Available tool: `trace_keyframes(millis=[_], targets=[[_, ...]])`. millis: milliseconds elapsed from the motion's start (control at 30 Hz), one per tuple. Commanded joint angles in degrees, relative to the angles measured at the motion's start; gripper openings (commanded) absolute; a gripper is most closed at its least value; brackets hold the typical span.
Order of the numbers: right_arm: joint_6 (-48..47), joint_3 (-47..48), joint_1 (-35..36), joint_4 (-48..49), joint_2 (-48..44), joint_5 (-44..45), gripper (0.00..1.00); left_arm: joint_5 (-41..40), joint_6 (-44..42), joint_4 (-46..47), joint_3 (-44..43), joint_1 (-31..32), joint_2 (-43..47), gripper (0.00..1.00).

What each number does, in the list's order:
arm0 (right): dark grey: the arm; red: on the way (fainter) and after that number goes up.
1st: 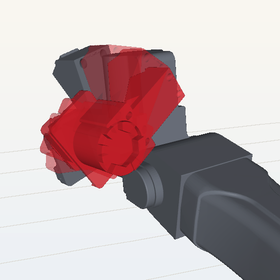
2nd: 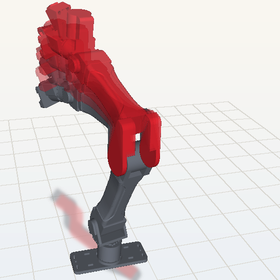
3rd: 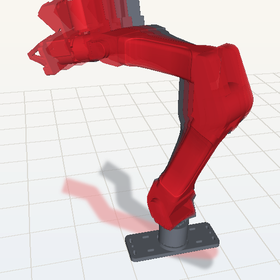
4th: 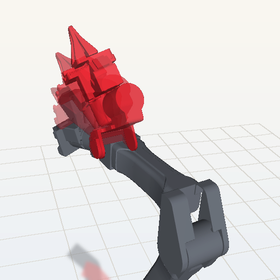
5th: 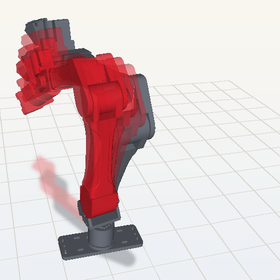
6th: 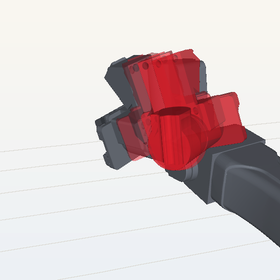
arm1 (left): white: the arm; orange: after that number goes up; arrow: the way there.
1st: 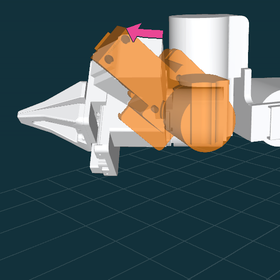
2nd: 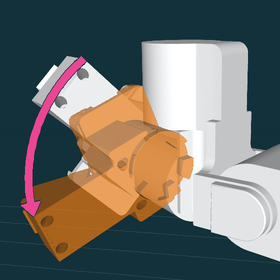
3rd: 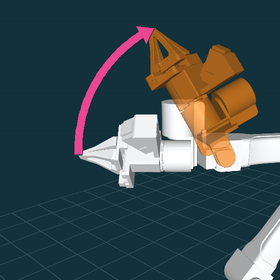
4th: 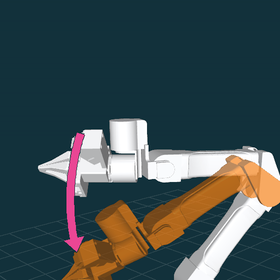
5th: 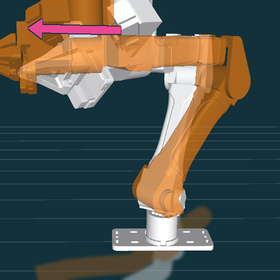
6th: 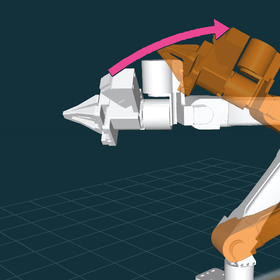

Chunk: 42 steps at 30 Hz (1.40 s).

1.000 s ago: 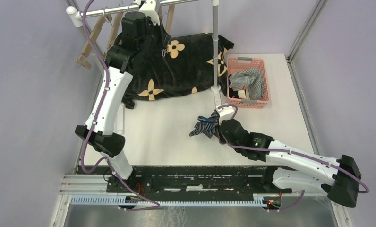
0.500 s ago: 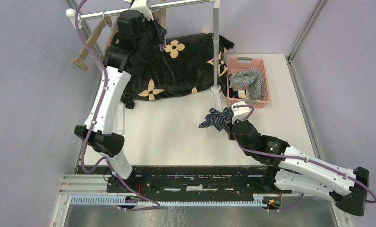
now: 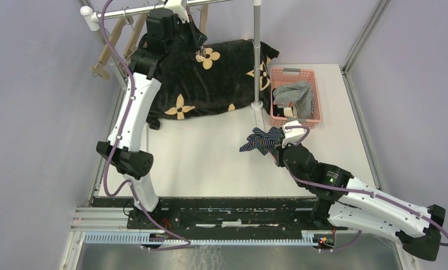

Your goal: Remove the underwear clipped to the hanger

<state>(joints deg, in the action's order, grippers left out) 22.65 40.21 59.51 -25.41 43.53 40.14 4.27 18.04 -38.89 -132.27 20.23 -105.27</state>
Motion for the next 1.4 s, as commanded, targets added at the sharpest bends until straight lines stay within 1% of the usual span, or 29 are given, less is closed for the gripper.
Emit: trace_keyframes(millis=[0,33,133,200,267,433,500,567,667,767,800,867,900,1033,1100,1200,1367], targets=[[-0.9,1.7,0.1,1.0,-1.4,1.8,0.01,1.7,1.0,1.5,2.2,-0.5,2.5,0.18],[-1.0,1.8,0.1,1.0,-1.4,1.9,0.01,1.7,1.0,2.2,3.6,-0.5,3.3,0.22],[-1.2,2.1,0.1,1.1,-1.3,2.0,0.01,1.8,1.1,4.6,7.4,-0.5,6.2,0.30],[-1.5,2.2,0.1,1.3,-1.4,2.2,0.01,1.9,1.0,6.0,9.4,-0.5,8.0,0.39],[-2.0,2.5,0.1,1.4,-1.3,2.5,0.01,1.5,1.3,7.3,11.3,-0.4,9.7,0.44],[-3.5,4.0,0.1,1.4,-1.0,3.8,0.01,2.7,1.5,10.0,15.9,-0.4,14.8,0.47],[-5.4,5.2,0.1,2.2,-0.9,5.8,0.01,3.0,1.4,10.9,19.5,-0.4,17.9,0.48],[-7.0,7.3,0.1,2.6,-0.2,7.2,0.01,3.2,1.3,13.0,24.4,-0.4,21.4,0.48],[-9.4,11.9,0.1,2.2,2.4,10.1,0.01,3.0,1.4,17.2,34.3,-0.4,28.1,0.48],[-12.7,16.2,-0.1,3.8,7.4,16.2,0.01,1.5,1.5,20.1,42.8,-0.4,34.4,0.50],[-13.9,16.9,-0.6,4.6,9.0,16.9,0.01,1.6,1.6,20.8,45.1,-0.4,36.2,0.50],[-15.8,18.8,-3.0,6.5,11.6,15.8,0.01,2.4,1.5,21.5,49.7,-0.3,39.9,0.50],[-16.0,19.4,-5.9,7.2,12.5,14.4,0.01,2.5,1.7,21.7,51.6,-0.2,41.7,0.50],[-12.9,21.5,-19.1,8.3,15.6,2.9,0.01,2.7,2.8,25.4,61.2,0.8,49.0,0.50],[-11.9,23.0,-24.4,8.9,18.0,-2.2,0.01,2.7,2.8,26.2,64.7,1.7,51.8,0.50],[-12.0,26.3,-30.0,10.2,23.4,-5.9,0.01,3.6,3.2,27.2,68.6,2.9,55.1,0.50],[-12.2,33.7,-37.4,12.1,34.9,-13.7,0.01,5.6,3.8,29.1,74.0,5.7,58.6,0.52]])
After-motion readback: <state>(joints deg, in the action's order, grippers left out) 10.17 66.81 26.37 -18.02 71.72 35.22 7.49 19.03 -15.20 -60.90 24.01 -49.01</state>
